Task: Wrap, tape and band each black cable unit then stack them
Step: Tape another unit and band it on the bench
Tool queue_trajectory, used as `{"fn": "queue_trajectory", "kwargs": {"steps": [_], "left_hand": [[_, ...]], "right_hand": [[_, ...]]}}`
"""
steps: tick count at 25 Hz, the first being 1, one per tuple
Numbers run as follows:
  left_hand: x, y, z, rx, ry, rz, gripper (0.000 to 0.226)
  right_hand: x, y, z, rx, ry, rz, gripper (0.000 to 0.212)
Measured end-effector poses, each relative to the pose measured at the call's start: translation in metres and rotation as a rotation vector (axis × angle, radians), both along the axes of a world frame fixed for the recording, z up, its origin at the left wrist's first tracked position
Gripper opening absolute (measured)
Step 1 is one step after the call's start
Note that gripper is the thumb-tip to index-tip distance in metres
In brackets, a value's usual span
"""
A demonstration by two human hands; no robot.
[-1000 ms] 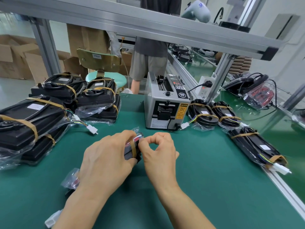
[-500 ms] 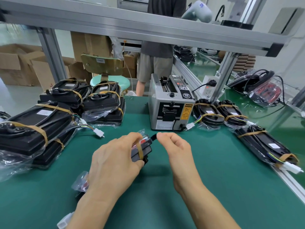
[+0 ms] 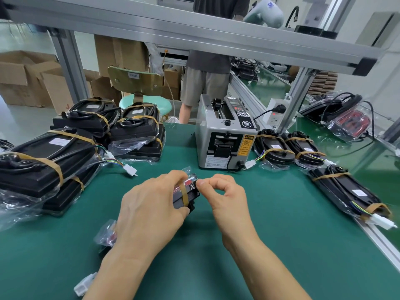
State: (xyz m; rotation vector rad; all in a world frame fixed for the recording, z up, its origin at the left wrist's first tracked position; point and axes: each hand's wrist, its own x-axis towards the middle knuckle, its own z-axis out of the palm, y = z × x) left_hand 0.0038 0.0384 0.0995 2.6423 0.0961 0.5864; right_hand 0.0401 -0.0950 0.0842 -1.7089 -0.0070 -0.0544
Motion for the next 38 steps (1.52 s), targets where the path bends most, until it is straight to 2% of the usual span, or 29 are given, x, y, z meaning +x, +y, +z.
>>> {"fn": "queue_trajectory", "kwargs": {"steps": [6,13,24,29,34,36,38], "left_hand": [[0.001,0.0,0.0,0.009,-0.01,0.003,0.049],[0.0,-0.001,-0.001,0.016,-0.007,0.002,0.049],[0.001,-0.001,-0.002,0.015,-0.028,-0.003,0.047],[0.0,-0.001,-0.002,0.026,-0.031,-0.004,0.047],[0.0,-0.001,-0.002,0.024,-0.037,-0.014,0.047],[0.001,0.0,-0.001,0.012,-0.014,-0.009,0.047],[0.001,0.001,0.0,0.0,0.004,-0.002,0.048]], "right_hand": [[0.001,0.0,-0.003,-0.1,-0.036,-0.02,0.018],[0.001,0.0,0.001,-0.092,-0.082,-0.003,0.022],[-0.001,0.002,0.006,-0.2,-0.091,0.01,0.023],[-0.002,0.005,0.004,-0.331,-0.174,-0.039,0.023],[-0.007,0.012,-0.006,-0.483,-0.275,-0.175,0.011],[-0.003,0.009,-0.007,-0.41,-0.176,-0.196,0.03],[0.003,0.007,-0.004,-0.148,0.036,-0.178,0.034]]}}
